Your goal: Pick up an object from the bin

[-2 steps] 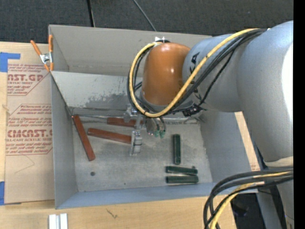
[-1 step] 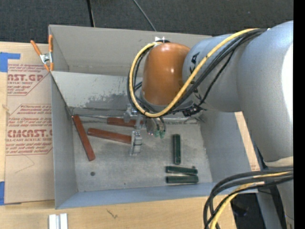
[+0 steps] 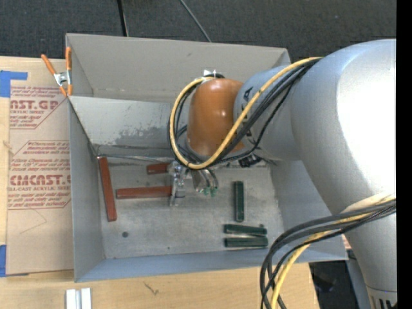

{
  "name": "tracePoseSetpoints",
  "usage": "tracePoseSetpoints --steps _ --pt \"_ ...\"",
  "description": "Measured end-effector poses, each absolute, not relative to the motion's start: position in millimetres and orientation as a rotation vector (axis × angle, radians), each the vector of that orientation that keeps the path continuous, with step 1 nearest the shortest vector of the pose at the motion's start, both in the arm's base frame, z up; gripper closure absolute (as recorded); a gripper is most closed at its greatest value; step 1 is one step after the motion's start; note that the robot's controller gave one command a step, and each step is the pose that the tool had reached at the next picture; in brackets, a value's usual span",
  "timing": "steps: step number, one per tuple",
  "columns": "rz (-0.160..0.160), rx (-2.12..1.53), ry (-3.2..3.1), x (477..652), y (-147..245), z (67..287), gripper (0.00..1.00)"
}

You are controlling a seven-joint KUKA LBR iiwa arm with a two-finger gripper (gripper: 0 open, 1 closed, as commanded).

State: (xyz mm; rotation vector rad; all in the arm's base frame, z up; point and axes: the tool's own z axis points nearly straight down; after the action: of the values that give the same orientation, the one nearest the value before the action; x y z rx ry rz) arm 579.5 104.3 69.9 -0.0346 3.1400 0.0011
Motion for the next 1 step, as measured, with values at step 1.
tracePoseSetpoints --steps 1 --pt "0.001 -0.034 3.140 579.5 104.3 69.9 1.00"
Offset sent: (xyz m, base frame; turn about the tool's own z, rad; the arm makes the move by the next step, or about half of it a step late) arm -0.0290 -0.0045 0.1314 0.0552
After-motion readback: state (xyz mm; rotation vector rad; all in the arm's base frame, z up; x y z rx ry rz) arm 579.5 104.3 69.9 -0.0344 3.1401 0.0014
